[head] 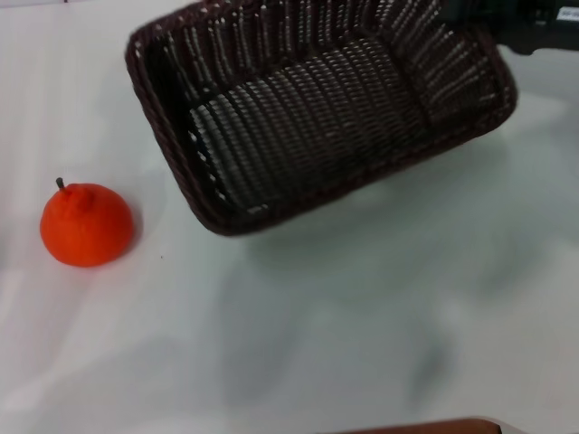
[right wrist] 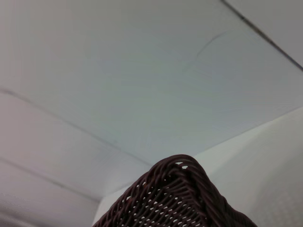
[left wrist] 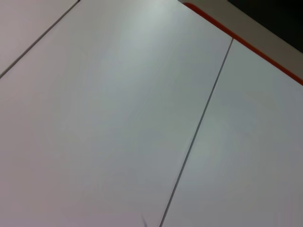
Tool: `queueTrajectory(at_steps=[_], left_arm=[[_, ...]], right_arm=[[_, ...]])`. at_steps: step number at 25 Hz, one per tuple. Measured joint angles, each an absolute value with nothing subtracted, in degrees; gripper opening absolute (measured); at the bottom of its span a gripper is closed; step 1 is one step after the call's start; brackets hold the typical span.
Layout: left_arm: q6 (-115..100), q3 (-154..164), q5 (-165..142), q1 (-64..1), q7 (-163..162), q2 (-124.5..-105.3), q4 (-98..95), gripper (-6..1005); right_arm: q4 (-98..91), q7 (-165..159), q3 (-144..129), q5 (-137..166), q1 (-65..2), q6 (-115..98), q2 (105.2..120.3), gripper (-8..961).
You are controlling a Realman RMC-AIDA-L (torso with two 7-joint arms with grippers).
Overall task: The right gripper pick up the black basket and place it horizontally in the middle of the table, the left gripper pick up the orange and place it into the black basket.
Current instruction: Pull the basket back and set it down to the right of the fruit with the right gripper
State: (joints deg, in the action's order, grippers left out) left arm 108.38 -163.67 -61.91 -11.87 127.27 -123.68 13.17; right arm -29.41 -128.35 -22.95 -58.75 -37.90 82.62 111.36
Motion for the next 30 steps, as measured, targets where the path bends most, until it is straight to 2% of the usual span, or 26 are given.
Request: queueTrajectory(at_steps=[7, 11, 30], left_arm=[[107.73, -163.65, -61.97, -12.22, 127.27, -123.66, 13.3, 873], [107.05, -163.65, -61.97, -12.64, 127.27, -123.59, 13.33, 873], [103.41, -163.65, -61.96, -14.36, 127.61, -123.48, 13.45, 873]], right_arm=[[-26.03, -128.38, -22.4, -63.61, -36.1, 75.55, 114.91, 202], [-24.93, -128.38, -22.36, -65.6, -35.01, 72.43, 116.29, 203], [-21.34, -130.6, -23.16, -65.63, -34.23, 70.76, 117.31, 207]])
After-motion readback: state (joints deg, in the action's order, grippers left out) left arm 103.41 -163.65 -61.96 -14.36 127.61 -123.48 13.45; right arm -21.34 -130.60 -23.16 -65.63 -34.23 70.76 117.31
